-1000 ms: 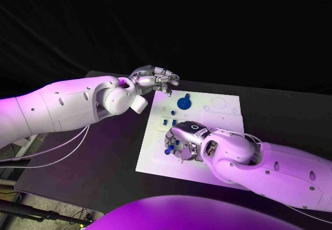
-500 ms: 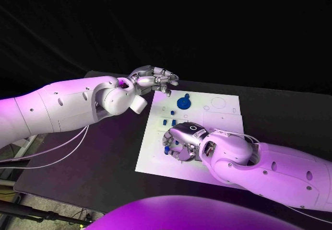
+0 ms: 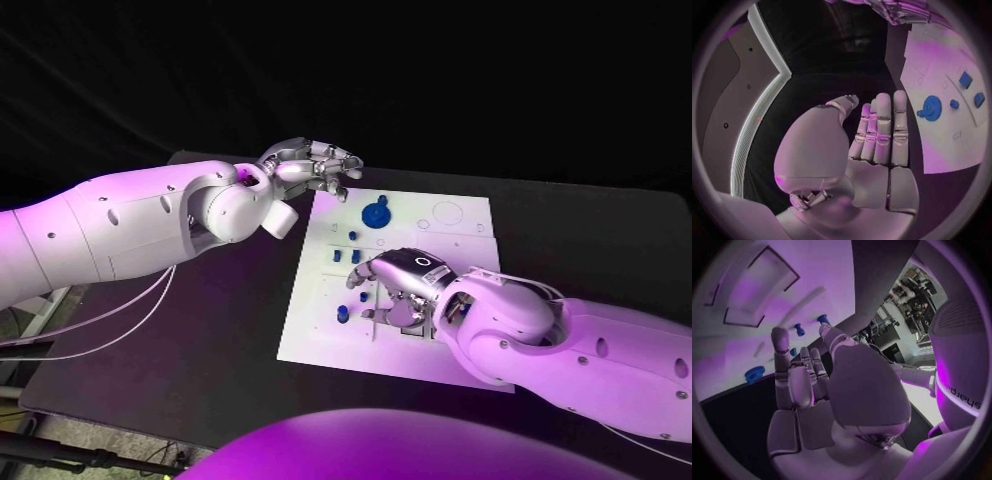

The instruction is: Assemble the parts on the task board

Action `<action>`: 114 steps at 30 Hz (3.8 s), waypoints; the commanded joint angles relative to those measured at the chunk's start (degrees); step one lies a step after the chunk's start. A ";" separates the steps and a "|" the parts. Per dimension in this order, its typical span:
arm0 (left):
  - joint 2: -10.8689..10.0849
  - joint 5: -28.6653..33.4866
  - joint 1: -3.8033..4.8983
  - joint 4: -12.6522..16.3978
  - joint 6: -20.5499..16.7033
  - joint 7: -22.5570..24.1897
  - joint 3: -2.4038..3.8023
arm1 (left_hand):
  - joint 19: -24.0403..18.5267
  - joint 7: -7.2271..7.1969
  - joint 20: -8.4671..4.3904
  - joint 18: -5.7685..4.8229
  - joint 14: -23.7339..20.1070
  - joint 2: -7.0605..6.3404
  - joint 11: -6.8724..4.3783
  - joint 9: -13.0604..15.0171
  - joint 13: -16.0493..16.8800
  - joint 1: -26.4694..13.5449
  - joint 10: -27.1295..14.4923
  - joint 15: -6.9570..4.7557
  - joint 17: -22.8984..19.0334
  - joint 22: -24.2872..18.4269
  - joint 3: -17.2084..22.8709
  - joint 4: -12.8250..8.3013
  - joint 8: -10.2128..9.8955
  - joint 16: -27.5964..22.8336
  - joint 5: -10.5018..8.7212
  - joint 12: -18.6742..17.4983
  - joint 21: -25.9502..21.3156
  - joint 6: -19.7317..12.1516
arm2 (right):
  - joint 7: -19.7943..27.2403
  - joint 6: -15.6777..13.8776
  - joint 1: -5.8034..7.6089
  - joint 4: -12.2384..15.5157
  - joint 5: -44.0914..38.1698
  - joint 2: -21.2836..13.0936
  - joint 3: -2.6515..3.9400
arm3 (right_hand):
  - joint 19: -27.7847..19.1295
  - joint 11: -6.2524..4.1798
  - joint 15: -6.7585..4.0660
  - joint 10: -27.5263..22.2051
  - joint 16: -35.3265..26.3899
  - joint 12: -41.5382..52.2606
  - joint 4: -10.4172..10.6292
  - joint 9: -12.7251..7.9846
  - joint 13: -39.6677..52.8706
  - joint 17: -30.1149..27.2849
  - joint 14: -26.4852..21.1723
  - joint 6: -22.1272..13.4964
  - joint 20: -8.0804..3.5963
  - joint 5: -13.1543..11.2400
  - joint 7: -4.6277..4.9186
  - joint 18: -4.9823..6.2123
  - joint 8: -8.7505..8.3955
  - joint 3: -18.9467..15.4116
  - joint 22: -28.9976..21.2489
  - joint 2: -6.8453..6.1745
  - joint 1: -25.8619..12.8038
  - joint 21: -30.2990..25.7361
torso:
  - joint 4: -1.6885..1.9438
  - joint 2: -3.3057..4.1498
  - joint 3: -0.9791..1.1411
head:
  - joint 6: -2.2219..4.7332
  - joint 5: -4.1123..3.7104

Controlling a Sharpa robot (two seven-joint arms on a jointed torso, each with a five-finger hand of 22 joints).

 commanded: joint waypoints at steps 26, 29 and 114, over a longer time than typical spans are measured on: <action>-1.11 0.24 0.02 0.58 0.94 0.33 -0.77 | -0.05 0.06 0.46 0.57 -0.02 0.21 0.34 0.13 -0.02 -0.79 0.10 0.34 0.03 -0.13 -0.41 0.06 -0.45 -0.35 0.30 -0.37 -0.39 -0.14 | -9.04 -6.00 1.65 9.76 18.82 -27.98 -0.35 | 14.81 -7.40 -6.44 38.45 9.31 75.32 7.85 9.29 79.00 23.95 7.36 2.14 -5.95 2.83 -3.75 -4.24 15.38 -7.21 17.53 0.02 -10.89 29.16 | -0.97 -0.86 -0.73 | 0.01 -9.94; -1.20 0.24 0.02 0.60 0.95 0.35 -0.78 | -0.05 0.06 0.46 0.57 -0.02 0.21 0.34 0.13 -0.02 -0.79 0.10 0.34 0.03 -0.13 -0.41 0.06 -0.45 -0.35 0.30 -0.37 -0.39 -0.14 | -11.00 -6.59 1.26 10.17 17.22 -28.33 -0.41 | 14.99 -7.46 -6.47 38.95 9.48 75.85 7.89 9.43 79.94 24.58 7.48 2.26 -5.97 3.00 -3.83 -4.34 15.57 -7.77 17.89 0.13 -11.41 29.72 | -0.94 -0.85 -0.77 | 0.01 -10.06; -2.17 0.34 0.04 1.31 1.34 -0.48 -0.81 | -0.08 0.00 0.56 0.58 -0.04 0.45 0.35 0.40 0.05 -1.92 0.09 0.41 0.09 -0.43 -1.00 0.87 -0.66 -0.26 0.09 -0.49 -0.58 -0.09 | -18.29 -12.27 -1.70 11.91 15.40 -19.47 -0.45 | 15.98 -9.10 -7.82 39.90 9.68 76.26 7.92 7.33 81.73 25.39 7.64 8.02 -7.15 7.92 -5.67 -4.85 14.98 -6.00 20.50 3.61 -11.96 32.31 | -0.93 -0.78 -0.68 | 0.01 -8.47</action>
